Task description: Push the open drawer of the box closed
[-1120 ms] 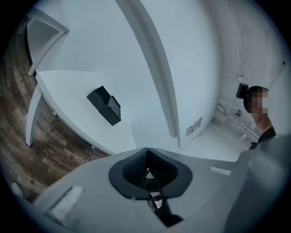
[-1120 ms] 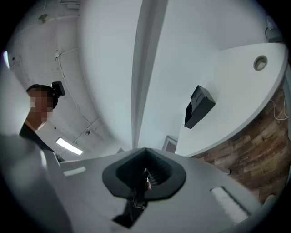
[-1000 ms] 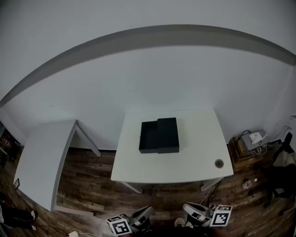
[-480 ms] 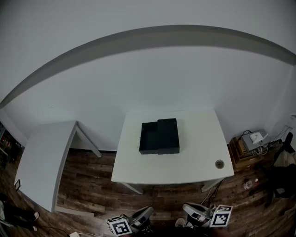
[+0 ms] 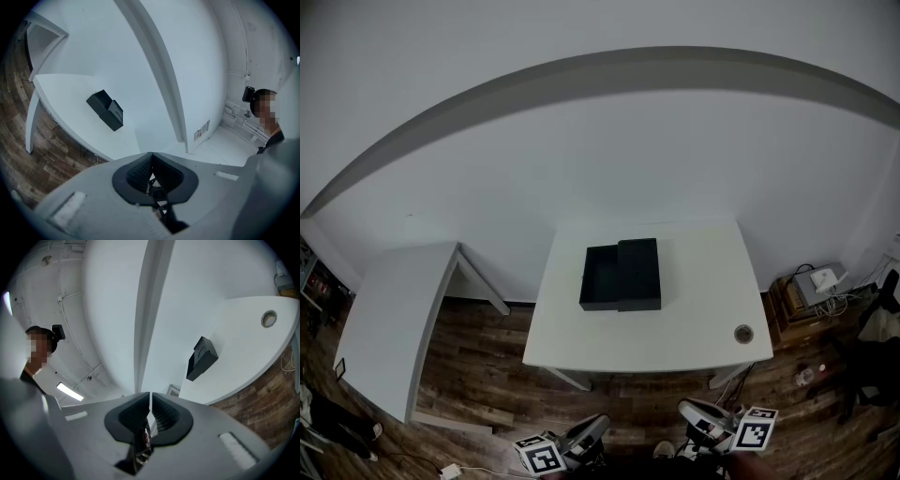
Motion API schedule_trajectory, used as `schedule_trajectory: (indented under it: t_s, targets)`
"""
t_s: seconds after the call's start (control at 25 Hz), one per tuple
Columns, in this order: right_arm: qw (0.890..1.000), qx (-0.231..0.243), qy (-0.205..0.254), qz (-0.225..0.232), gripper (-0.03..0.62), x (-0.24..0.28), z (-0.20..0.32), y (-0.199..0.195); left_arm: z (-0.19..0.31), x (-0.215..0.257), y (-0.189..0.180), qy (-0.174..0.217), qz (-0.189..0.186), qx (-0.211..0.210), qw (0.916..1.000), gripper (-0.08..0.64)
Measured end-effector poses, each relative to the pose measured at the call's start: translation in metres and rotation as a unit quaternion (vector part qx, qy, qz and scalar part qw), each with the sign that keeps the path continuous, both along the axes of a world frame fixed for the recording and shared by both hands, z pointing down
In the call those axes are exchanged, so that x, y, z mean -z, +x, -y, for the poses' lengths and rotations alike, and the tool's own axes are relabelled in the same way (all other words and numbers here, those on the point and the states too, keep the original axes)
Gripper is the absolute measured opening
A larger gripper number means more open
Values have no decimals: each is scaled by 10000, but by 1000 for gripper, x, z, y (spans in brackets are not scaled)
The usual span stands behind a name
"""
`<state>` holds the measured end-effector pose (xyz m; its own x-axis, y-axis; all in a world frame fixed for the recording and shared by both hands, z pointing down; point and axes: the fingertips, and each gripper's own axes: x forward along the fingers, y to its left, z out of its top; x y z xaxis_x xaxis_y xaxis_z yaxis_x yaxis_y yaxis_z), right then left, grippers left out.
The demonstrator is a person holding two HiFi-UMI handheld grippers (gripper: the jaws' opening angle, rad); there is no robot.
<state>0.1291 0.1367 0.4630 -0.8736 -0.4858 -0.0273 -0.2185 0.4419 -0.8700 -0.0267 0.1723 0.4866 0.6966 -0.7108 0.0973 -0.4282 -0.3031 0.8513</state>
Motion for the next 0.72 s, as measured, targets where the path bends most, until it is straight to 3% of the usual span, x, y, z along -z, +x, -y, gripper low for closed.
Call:
schedule_trajectory:
  t_s: [0.36,0.6,0.72]
  targets:
    - [9996,-121,-54,-267,88,-17,36,34,13,5,11,14,32,263,9996,3]
    - [9978,-147,238,-597,109,-21,101,25,31,-1,1,-14,55,296,9995,3]
    - [9956,-270,41,-891,109,-39,142,22,47,-6,-7,-21,-8,298,9996,3]
